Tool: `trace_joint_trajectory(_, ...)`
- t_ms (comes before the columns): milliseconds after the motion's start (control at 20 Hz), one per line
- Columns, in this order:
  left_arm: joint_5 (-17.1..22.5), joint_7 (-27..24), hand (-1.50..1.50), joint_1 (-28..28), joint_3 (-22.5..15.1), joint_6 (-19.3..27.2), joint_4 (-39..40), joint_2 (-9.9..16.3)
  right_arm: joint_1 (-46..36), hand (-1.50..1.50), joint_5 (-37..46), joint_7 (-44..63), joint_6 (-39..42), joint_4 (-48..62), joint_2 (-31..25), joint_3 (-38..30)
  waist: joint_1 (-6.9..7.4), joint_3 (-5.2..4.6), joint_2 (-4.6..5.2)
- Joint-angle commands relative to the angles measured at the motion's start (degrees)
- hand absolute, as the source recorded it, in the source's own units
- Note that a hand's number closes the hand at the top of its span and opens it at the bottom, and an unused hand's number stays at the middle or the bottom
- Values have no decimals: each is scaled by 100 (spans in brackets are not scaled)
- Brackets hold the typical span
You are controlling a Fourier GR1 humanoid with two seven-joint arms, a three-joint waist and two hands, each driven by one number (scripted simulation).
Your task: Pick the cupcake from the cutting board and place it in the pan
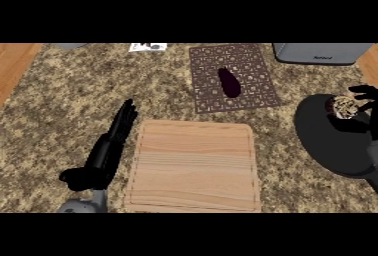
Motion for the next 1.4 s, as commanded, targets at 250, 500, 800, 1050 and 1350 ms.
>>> trace_joint_trajectory(250,210,107,0,-8,235,-233,-126,203,-966,-150,-258,-680,1504,1581,210,-222,62,16,21)
trace_joint_trajectory(500,31,316,0,-115,134,-40,-311,104,-865,-150,-915,-1772,1135,1469,409,-967,-28,23,-2)
trace_joint_trajectory(800,57,-60,0,224,175,-73,-69,33,-938,-150,-1611,-2089,2381,1730,-278,-1671,-136,4,-33)
trace_joint_trajectory(1050,51,305,0,256,101,-78,-432,34,-433,-150,-2035,-2548,3540,1911,-534,-2020,-174,5,-57)
trace_joint_trajectory(1350,-114,58,0,216,84,16,-57,-97,372,-150,-2009,-3399,5229,1907,-910,-1894,-220,5,-55)
